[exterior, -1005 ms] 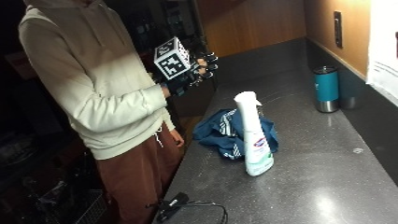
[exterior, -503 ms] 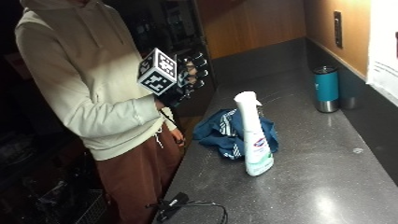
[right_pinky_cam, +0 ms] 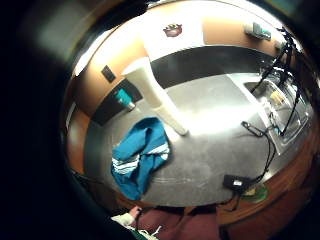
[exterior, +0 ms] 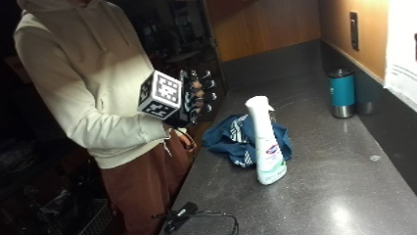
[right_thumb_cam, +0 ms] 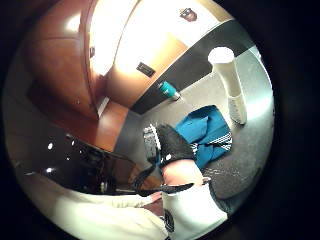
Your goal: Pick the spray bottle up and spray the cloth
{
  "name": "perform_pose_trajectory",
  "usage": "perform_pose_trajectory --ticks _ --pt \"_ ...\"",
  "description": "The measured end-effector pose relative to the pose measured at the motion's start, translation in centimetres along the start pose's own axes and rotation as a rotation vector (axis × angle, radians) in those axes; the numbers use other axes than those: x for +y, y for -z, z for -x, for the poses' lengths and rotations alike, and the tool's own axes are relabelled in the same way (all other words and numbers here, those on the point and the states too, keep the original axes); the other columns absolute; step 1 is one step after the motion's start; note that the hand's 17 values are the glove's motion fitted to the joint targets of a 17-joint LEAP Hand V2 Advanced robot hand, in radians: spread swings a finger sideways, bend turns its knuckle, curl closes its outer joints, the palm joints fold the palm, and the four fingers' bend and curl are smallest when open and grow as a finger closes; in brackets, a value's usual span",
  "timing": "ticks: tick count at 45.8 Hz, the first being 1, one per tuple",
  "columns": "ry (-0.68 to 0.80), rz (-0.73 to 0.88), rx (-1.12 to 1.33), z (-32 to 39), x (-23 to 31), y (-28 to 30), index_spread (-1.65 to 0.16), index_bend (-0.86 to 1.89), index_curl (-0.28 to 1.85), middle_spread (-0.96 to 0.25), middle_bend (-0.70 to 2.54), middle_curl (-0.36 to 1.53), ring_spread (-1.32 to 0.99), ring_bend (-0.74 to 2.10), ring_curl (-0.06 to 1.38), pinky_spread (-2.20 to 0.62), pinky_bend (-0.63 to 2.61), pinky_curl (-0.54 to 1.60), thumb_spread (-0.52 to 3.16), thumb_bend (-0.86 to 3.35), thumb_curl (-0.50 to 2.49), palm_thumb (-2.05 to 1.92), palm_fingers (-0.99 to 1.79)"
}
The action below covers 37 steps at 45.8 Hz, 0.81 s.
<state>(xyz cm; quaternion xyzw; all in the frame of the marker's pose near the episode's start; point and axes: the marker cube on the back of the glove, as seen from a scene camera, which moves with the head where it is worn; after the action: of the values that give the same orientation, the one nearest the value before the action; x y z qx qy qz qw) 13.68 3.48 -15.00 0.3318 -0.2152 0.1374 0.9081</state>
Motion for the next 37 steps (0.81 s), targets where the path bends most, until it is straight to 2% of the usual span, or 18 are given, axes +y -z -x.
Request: perform_pose_trajectory --ticks 18,25,37 --pt "-0.115 -0.059 -0.119 -4.8 0.3 -2.2 -0.4 0.13 0.18 0.01 0.19 0.29 0.09 0.4 0.28 0.23 0.47 0.35 1.04 -0.02 0.33 0.52 -0.02" --pt "-0.207 -0.038 -0.259 -6.5 -0.1 -3.3 -0.39 0.12 0.18 0.01 0.19 0.3 0.08 0.42 0.29 0.24 0.47 0.35 1.04 -0.02 0.34 0.55 -0.02" --pt "-0.278 0.019 -0.333 -8.6 -1.9 -6.0 -0.39 0.12 0.18 0.02 0.19 0.31 0.07 0.42 0.29 0.23 0.48 0.35 1.02 -0.02 0.35 0.58 -0.02"
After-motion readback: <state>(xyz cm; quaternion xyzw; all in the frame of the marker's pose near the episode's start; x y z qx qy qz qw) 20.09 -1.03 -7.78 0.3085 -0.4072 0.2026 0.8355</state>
